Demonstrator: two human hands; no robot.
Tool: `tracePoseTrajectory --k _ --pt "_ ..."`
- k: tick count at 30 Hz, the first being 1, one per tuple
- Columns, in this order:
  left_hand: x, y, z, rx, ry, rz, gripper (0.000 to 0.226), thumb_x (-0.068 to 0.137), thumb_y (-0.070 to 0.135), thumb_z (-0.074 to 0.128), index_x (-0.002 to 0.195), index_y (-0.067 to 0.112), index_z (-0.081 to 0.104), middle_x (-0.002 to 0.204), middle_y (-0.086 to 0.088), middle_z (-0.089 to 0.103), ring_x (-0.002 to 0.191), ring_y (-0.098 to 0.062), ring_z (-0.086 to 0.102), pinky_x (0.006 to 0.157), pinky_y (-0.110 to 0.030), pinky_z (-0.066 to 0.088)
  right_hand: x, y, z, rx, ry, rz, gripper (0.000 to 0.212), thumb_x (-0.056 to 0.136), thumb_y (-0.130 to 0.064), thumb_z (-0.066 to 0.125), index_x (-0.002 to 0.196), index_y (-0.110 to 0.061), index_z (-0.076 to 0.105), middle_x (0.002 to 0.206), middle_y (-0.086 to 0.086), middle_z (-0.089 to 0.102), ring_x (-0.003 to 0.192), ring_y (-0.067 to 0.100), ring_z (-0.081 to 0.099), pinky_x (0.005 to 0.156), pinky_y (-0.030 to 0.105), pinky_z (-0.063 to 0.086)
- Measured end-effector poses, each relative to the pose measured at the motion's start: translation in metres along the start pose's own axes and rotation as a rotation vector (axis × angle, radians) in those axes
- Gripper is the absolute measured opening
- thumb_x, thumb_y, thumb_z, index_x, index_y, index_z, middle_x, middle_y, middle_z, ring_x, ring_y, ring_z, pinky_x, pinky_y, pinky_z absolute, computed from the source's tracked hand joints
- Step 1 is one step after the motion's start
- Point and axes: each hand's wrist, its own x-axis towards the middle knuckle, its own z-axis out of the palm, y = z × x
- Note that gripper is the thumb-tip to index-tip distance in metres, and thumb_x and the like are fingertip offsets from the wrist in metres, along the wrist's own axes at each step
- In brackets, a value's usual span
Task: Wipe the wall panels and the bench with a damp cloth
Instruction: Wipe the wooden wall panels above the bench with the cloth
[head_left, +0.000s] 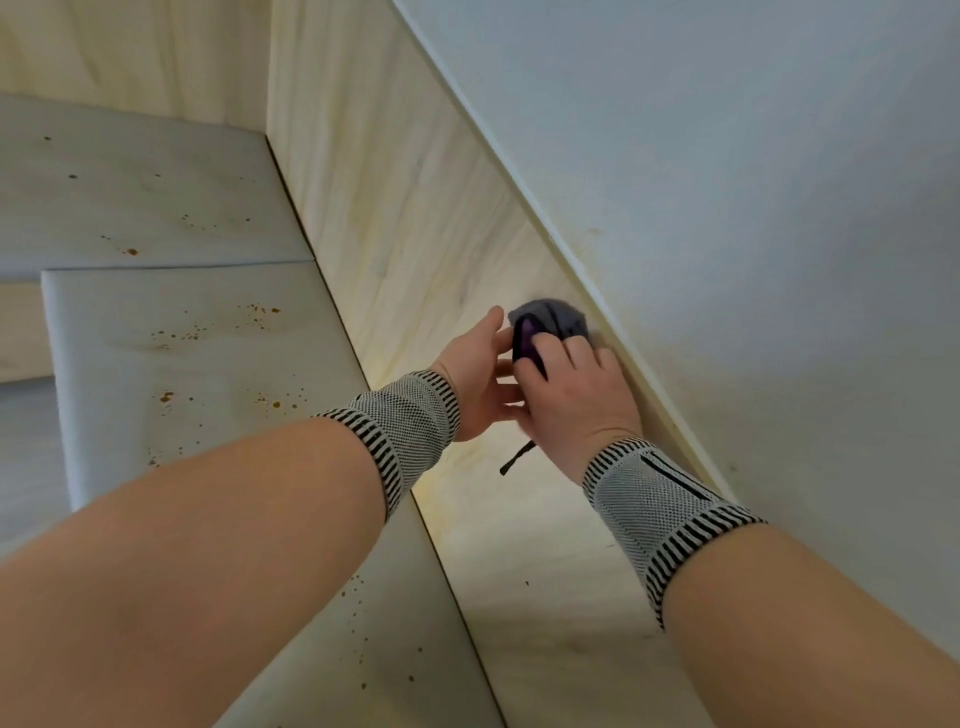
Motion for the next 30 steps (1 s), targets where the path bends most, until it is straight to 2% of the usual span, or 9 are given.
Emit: tracePoseTrajectory --k 3,7,10,13,15,17,21,26,30 --pt "0.005 0.002 -0.005 0.059 0.002 0.008 0.039 0.105 0.042 0.033 0.135 0.029 0.055 0.123 -0.011 0.063 0.101 -0.032 0.066 0.083 -0.046 0.049 -0.004 0.015 0.003 -0.041 -0.011 -0.017 0.034 0.067 -0.034 0.082 0.087 -0.01 0.069 0.087 0.007 0.06 0.077 0.028 0.054 0.068 0.037 0.045" --pt "0.009 0.001 -0.009 0.192 0.05 0.067 0.031 0.105 0.022 0.035 0.122 0.031 0.06 0.122 -0.011 0.065 0.093 -0.029 0.067 0.096 -0.052 0.048 0.012 0.008 -0.006 -0.146 -0.046 0.04 0.026 0.068 -0.044 0.076 0.073 -0.019 0.07 0.077 -0.001 0.057 0.078 0.023 0.052 0.068 0.034 0.036" --pt "0.01 -0.004 -0.014 0.214 0.042 0.037 0.033 0.106 0.025 0.035 0.129 0.029 0.059 0.111 -0.006 0.069 0.09 -0.025 0.068 0.096 -0.053 0.049 0.022 -0.007 -0.007 -0.126 -0.078 0.139 0.023 0.077 -0.036 0.069 0.093 -0.019 0.068 0.088 0.001 0.061 0.086 0.023 0.055 0.075 0.035 0.042" --pt "0.009 -0.011 -0.02 0.258 0.055 0.028 0.029 0.105 0.023 0.039 0.126 0.029 0.059 0.102 -0.001 0.071 0.095 -0.019 0.068 0.098 -0.054 0.048 0.022 -0.018 -0.003 -0.087 -0.113 0.129 0.043 0.075 -0.025 0.07 0.116 -0.013 0.059 0.107 0.013 0.061 0.104 0.034 0.056 0.088 0.044 0.046" --pt "0.012 -0.018 -0.025 0.309 0.078 0.029 0.028 0.103 0.015 0.043 0.121 0.029 0.059 0.104 0.0 0.072 0.095 -0.015 0.068 0.097 -0.05 0.049 0.015 -0.023 0.007 -0.058 -0.275 0.066 0.068 0.086 -0.03 0.063 0.145 -0.015 0.033 0.143 0.019 0.04 0.137 0.041 0.03 0.114 0.053 0.021" --pt "0.018 -0.029 -0.032 0.405 0.084 -0.01 0.029 0.101 0.008 0.044 0.118 0.024 0.06 0.111 -0.001 0.071 0.099 -0.014 0.067 0.096 -0.047 0.051 0.004 -0.024 0.013 -0.077 -0.371 -0.022 0.065 0.098 -0.029 0.041 0.154 -0.016 0.011 0.156 0.019 0.02 0.146 0.041 0.006 0.118 0.053 0.001" --pt "0.029 -0.062 -0.05 0.963 0.076 -0.085 0.037 0.101 0.001 0.038 0.123 0.017 0.064 0.134 -0.006 0.061 0.124 -0.02 0.056 0.105 -0.038 0.045 -0.04 -0.03 0.023 -0.109 -0.555 -0.226 0.056 0.101 -0.024 0.023 0.153 -0.005 0.016 0.16 0.016 0.015 0.147 0.038 0.0 0.118 0.052 -0.004" --pt "0.044 -0.098 -0.075 1.321 0.164 -0.056 0.061 0.097 0.0 0.035 0.153 0.023 0.031 0.159 -0.007 0.03 0.142 -0.027 0.035 0.112 -0.035 0.037 -0.071 -0.045 0.043 -0.152 -0.7 -0.345 0.056 0.102 -0.023 0.021 0.153 0.0 0.012 0.162 0.017 0.006 0.146 0.04 -0.008 0.115 0.053 -0.012" --pt "0.055 -0.121 -0.097 1.526 0.199 -0.107 0.068 0.098 0.01 0.039 0.158 0.023 0.01 0.166 -0.001 0.003 0.152 -0.026 0.0 0.121 -0.05 0.019 -0.031 -0.045 0.048 -0.145 -0.576 -0.215 0.062 0.102 -0.028 0.03 0.153 -0.001 0.007 0.162 0.013 0.003 0.147 0.037 -0.011 0.117 0.052 -0.01"
